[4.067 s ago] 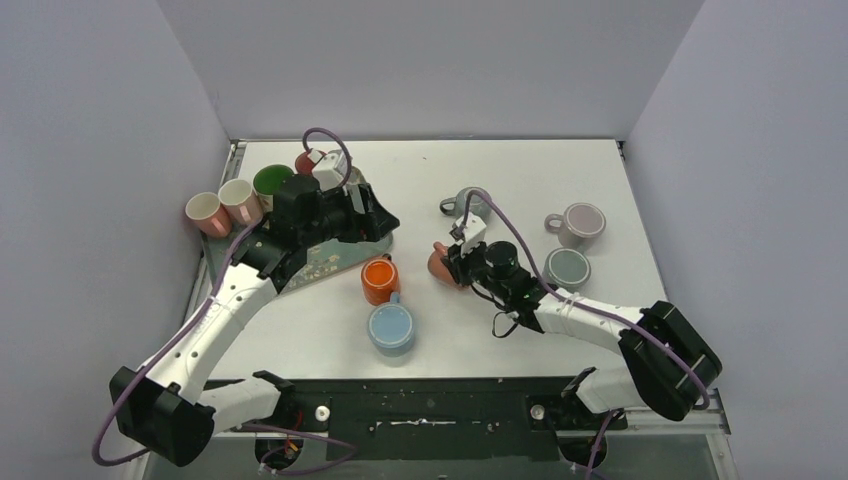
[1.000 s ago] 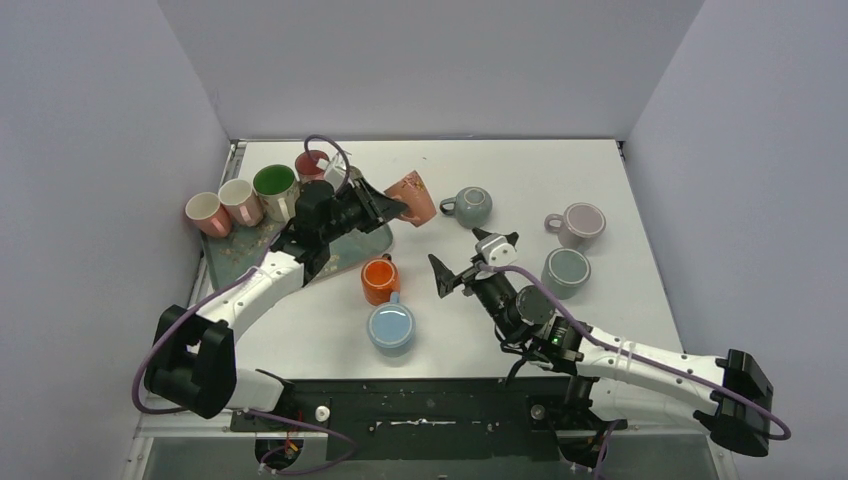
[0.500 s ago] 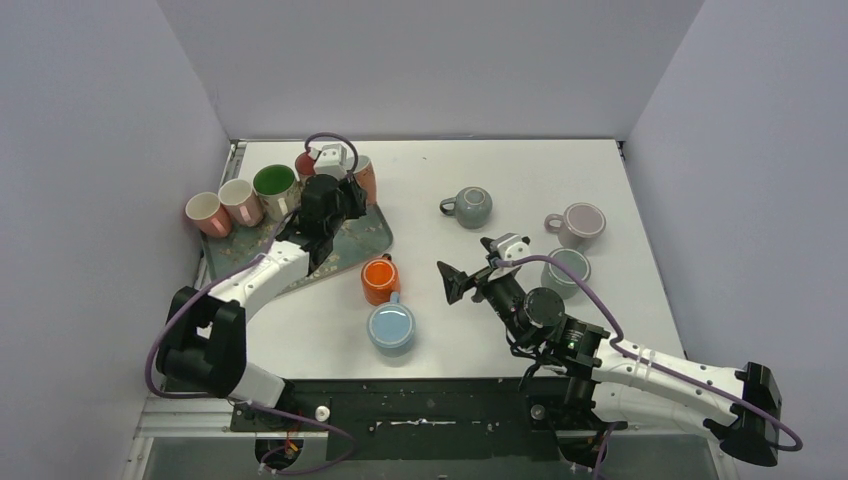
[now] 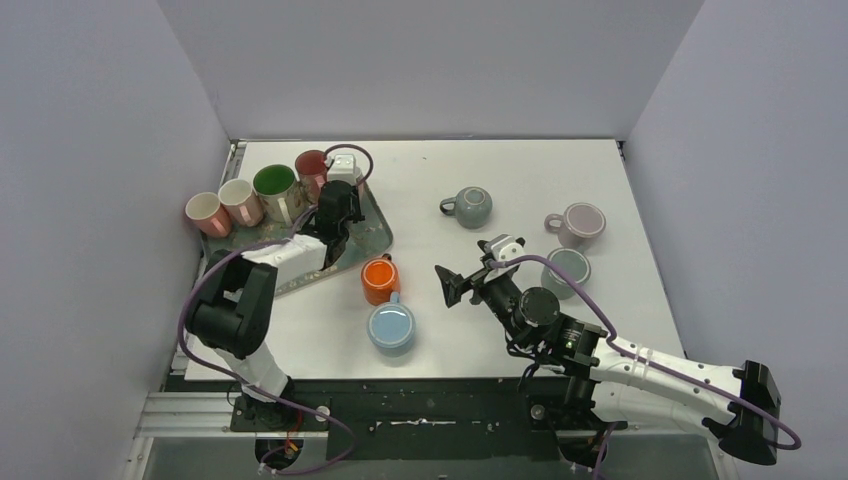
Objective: Turn the mug right side up
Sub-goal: Place the cup on the tray.
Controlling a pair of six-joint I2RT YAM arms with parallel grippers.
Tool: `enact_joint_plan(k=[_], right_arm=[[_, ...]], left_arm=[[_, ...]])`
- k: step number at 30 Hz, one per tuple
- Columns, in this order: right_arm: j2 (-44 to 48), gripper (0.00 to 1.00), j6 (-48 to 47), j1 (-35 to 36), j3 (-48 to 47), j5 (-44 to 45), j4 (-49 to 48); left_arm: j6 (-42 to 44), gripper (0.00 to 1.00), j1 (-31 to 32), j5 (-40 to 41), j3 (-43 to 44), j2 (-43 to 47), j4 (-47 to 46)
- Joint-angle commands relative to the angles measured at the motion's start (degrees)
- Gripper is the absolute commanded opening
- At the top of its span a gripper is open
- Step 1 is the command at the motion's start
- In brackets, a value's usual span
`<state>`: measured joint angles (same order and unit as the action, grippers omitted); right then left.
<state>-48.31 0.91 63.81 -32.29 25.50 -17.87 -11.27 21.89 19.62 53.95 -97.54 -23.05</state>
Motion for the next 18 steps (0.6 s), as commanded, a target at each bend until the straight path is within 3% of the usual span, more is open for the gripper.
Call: enact_joint_plan(k=[1, 15, 18], right_arm=[[0.3, 1.00, -0.5, -0.2, -0.3, 0.7, -1.2], [-2.2, 1.00, -0.5, -0.5, -0.7, 0.1, -1.6], [-2.5, 1.00, -0.5, -0.5, -0.8, 0.2, -1.8]], left_arm=[[1.4, 0.00, -0.4, 1.9, 1.9, -1.6, -13.7], [2.5, 0.00, -1.7, 0.8, 4.1, -9.5, -15.3], [2.7, 0.12, -1.8, 1.0, 4.9, -10.8, -15.0]])
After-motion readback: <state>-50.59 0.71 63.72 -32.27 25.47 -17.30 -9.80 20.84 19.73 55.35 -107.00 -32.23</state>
